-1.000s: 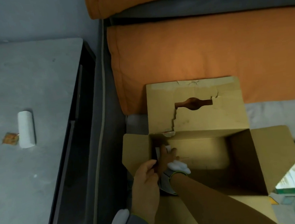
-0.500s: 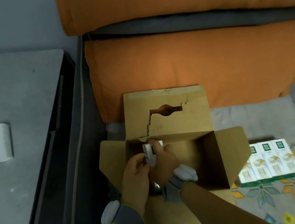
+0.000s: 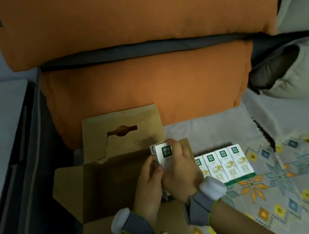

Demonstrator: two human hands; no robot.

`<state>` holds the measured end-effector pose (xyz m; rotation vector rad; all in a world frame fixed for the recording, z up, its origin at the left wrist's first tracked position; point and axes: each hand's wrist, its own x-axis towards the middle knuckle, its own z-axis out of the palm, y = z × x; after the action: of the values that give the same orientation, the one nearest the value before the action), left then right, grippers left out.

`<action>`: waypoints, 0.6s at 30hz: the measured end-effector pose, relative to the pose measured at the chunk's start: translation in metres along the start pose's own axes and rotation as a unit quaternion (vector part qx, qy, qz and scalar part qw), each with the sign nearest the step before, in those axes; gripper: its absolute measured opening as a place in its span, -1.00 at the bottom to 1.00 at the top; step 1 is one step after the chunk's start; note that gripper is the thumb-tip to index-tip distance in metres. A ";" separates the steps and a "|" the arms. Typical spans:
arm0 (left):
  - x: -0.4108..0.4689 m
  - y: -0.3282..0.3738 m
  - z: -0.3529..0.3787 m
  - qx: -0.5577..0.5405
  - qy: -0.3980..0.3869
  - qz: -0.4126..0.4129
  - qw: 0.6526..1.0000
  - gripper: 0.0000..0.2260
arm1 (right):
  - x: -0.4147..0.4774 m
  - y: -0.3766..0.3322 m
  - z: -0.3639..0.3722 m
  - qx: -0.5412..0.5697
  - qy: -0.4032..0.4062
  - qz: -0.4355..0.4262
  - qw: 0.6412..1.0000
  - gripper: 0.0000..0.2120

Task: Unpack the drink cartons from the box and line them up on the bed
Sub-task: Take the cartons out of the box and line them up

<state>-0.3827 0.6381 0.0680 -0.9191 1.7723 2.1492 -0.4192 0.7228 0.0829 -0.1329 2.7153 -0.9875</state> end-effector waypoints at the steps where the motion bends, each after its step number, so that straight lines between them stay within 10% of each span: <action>1: -0.002 0.002 0.013 -0.001 -0.004 -0.002 1.000 -0.66 | 0.000 0.008 -0.009 0.000 0.000 -0.007 1.000 -0.45; 18: 0.017 -0.028 0.181 0.097 -0.072 -0.062 0.991 -0.61 | 0.033 0.170 -0.122 -0.025 0.023 0.102 0.994 -0.33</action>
<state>-0.4407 0.8113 0.0508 -0.7836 1.7682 1.8780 -0.4835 0.9229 0.0575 0.1582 2.7276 -0.8750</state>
